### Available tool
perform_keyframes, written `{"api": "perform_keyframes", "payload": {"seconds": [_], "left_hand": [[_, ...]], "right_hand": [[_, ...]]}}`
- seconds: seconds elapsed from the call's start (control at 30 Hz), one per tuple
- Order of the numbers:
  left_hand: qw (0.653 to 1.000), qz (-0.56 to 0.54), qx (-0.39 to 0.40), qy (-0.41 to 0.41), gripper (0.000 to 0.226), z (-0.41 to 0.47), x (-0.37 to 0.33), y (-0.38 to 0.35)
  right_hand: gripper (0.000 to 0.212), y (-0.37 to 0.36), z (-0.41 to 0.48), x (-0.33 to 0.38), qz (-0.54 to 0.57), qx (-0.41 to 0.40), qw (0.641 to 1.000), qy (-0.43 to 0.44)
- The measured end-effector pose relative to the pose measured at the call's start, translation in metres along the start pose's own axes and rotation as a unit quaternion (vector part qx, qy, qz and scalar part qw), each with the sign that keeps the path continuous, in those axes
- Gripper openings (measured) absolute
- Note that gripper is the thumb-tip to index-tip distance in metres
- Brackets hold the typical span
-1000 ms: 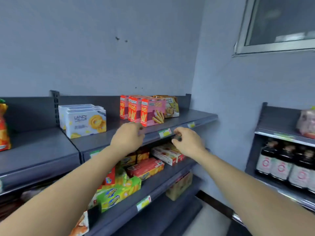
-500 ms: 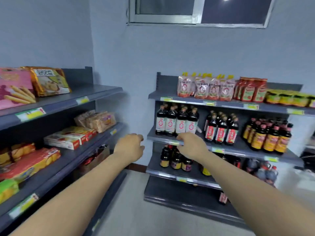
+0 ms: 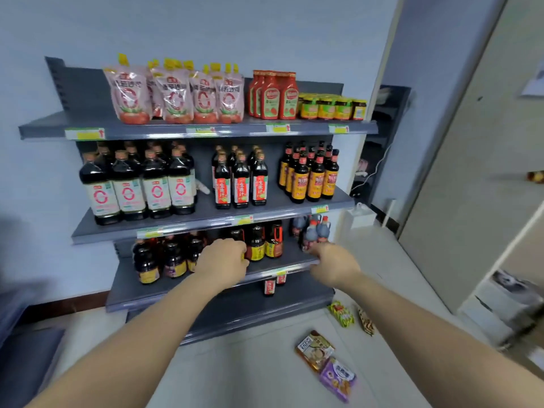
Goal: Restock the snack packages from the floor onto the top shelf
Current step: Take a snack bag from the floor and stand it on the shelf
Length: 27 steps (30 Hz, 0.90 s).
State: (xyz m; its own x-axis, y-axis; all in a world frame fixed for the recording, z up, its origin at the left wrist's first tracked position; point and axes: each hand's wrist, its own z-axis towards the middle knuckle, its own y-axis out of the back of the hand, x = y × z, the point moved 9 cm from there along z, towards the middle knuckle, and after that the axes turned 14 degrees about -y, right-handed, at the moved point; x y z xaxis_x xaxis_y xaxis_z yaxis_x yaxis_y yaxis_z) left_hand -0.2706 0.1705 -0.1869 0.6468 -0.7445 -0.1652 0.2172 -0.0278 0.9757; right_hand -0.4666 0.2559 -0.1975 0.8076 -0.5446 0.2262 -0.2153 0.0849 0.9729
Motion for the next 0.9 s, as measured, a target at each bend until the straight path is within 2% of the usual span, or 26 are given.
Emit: {"api": "perform_keyframes", "payload": {"seconds": [0.23,0.47,0.67,0.8,0.9], "left_hand": [[0.995,-0.033,0.055,-0.075,0.024,0.124,-0.054,-0.081],[0.984,-0.036,0.115,-0.132,0.025,0.226,-0.118,-0.169],[0.978,-0.057,0.16,-0.124,0.026,0.293,-0.159,-0.256],[0.97,-0.075,0.207,-0.107,0.018,0.317,-0.166,-0.321],[0.964,-0.086,0.234,-0.093,0.027,0.334,-0.162,-0.369]], "right_hand": [[0.033,-0.014,0.073,-0.119,0.0,0.024,0.991,-0.13],[0.036,-0.047,0.135,-0.229,-0.003,0.068,0.977,-0.202],[0.037,-0.092,0.198,-0.305,-0.002,0.108,0.968,-0.224],[0.035,-0.135,0.233,-0.347,0.005,0.14,0.959,-0.247],[0.035,-0.176,0.257,-0.372,0.011,0.172,0.949,-0.266]]}}
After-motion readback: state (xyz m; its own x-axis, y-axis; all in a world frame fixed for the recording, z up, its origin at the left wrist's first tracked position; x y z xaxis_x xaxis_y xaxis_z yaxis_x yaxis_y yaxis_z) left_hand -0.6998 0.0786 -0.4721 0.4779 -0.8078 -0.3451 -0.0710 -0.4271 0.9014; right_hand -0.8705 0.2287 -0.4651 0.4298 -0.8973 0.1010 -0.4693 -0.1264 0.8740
